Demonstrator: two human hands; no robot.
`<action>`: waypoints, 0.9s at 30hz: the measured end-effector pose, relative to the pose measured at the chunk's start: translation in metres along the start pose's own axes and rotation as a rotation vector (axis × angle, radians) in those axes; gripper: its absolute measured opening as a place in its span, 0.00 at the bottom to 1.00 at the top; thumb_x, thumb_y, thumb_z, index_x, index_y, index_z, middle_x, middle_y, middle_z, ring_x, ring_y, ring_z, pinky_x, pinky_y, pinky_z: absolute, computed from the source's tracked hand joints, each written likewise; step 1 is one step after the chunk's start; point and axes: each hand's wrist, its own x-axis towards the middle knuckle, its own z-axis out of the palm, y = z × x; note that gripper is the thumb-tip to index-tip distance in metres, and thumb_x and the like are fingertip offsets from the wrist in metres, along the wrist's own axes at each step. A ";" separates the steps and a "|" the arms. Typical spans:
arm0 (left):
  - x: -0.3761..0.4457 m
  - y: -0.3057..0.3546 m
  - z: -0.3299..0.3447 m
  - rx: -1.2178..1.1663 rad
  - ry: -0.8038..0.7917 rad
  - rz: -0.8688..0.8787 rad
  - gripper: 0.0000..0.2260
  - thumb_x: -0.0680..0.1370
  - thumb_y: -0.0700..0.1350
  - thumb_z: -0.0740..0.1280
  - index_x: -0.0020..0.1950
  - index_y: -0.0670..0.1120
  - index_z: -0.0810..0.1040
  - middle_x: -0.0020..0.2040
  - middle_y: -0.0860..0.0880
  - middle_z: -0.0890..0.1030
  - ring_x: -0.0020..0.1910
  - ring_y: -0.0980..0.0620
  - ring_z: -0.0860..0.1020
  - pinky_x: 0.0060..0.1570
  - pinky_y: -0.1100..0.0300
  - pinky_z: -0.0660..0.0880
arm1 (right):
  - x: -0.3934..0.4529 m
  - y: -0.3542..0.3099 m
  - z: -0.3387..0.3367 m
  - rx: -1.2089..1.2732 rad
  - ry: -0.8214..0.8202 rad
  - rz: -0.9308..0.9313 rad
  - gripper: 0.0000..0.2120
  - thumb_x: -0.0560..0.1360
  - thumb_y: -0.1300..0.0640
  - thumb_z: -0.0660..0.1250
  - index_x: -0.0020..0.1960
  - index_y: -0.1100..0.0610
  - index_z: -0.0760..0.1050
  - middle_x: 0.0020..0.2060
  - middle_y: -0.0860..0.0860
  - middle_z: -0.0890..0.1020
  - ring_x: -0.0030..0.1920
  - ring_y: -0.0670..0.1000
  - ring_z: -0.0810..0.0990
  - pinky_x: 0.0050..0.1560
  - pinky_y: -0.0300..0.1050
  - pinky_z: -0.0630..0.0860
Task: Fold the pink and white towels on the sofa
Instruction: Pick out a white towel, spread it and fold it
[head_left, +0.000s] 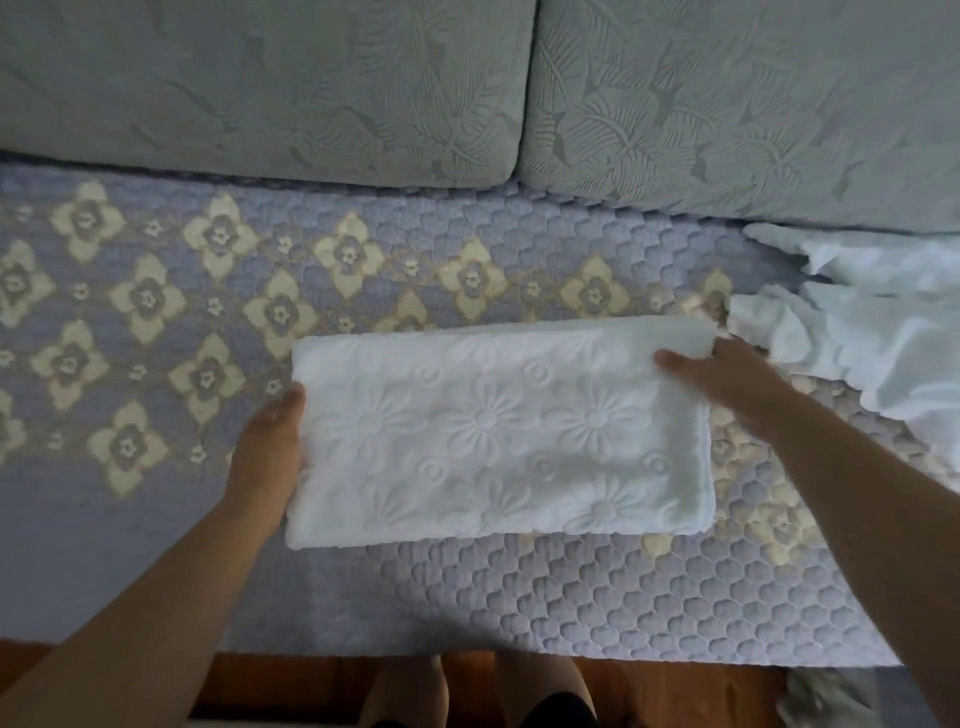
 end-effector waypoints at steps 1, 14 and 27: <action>-0.009 -0.011 -0.002 -0.012 -0.020 -0.024 0.25 0.80 0.66 0.57 0.60 0.47 0.79 0.54 0.50 0.80 0.54 0.46 0.79 0.56 0.46 0.76 | -0.007 0.010 0.003 0.003 0.003 0.013 0.21 0.70 0.43 0.78 0.56 0.56 0.81 0.50 0.50 0.85 0.49 0.53 0.84 0.52 0.52 0.81; -0.056 -0.043 0.010 0.288 0.146 0.092 0.14 0.83 0.54 0.59 0.45 0.45 0.71 0.40 0.46 0.77 0.39 0.44 0.77 0.34 0.55 0.70 | -0.027 0.048 0.033 -0.314 0.190 -0.001 0.25 0.82 0.40 0.55 0.61 0.60 0.74 0.52 0.59 0.80 0.53 0.62 0.78 0.52 0.54 0.74; 0.011 -0.007 0.074 1.078 0.157 0.907 0.28 0.83 0.63 0.49 0.82 0.57 0.53 0.83 0.45 0.51 0.81 0.38 0.45 0.75 0.32 0.45 | -0.072 0.025 0.127 -0.715 0.515 -0.667 0.29 0.84 0.40 0.51 0.80 0.54 0.55 0.79 0.58 0.55 0.79 0.61 0.52 0.79 0.58 0.49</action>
